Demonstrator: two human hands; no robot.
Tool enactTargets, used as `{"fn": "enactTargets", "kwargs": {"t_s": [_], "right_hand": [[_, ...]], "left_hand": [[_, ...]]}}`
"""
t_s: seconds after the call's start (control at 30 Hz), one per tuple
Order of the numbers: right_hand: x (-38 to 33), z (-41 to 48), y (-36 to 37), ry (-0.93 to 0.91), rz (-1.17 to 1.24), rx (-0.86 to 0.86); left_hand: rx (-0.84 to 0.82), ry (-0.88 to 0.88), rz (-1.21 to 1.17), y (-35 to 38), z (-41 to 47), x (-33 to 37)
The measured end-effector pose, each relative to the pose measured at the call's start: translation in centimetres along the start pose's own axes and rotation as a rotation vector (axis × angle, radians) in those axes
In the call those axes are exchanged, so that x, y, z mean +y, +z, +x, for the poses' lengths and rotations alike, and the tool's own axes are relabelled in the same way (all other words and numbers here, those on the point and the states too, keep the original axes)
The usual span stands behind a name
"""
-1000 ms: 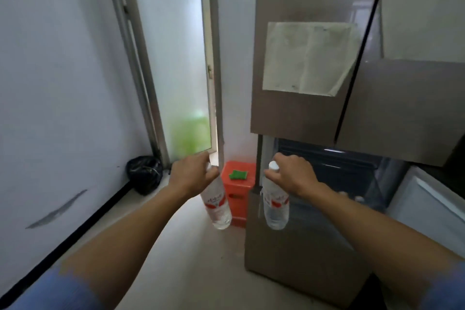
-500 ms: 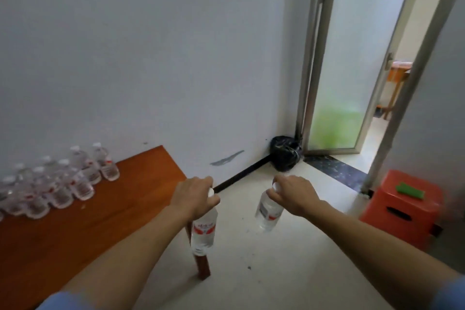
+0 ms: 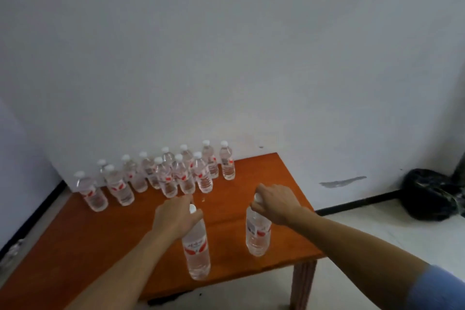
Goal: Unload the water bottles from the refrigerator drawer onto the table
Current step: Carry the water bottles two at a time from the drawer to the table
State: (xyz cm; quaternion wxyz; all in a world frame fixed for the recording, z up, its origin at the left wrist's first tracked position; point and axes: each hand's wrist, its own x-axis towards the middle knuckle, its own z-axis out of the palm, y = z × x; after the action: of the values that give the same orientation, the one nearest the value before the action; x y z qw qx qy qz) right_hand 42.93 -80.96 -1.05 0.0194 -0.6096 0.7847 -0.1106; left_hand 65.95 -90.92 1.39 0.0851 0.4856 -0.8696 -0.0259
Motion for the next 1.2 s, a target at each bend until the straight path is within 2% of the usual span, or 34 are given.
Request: {"fn": "enactTargets", "kwargs": {"t_s": [0.27, 0.47, 0.6, 0.8, 1.0, 1.2], "right_hand": [[-8.0, 17.6, 4.3, -0.211, 0.066, -0.08], [-14.9, 26.6, 8.0, -0.262, 0.116, -0.108], [-19.2, 31.2, 11.3, -0.221, 0.144, -0.108], [-24.4, 35.9, 14.8, -0.143, 0.142, -0.195], [-26.9, 38.2, 17.3, -0.066, 0.111, -0.234], [-27.3, 39.2, 18.8, -0.008, 0.128, -0.202]], "left_hand": [[-0.059, -0.215, -0.012, 1.4, 9.4, -13.6], [-0.04, -0.254, -0.056, 3.3, 16.2, -23.2], [-0.056, -0.163, -0.059, 4.7, 21.5, -29.0], [-0.142, -0.012, -0.051, 6.7, 29.0, -36.3], [-0.177, 0.098, -0.075, 9.1, 33.7, -39.5], [-0.182, 0.14, -0.091, 10.7, 36.4, -40.2]]}}
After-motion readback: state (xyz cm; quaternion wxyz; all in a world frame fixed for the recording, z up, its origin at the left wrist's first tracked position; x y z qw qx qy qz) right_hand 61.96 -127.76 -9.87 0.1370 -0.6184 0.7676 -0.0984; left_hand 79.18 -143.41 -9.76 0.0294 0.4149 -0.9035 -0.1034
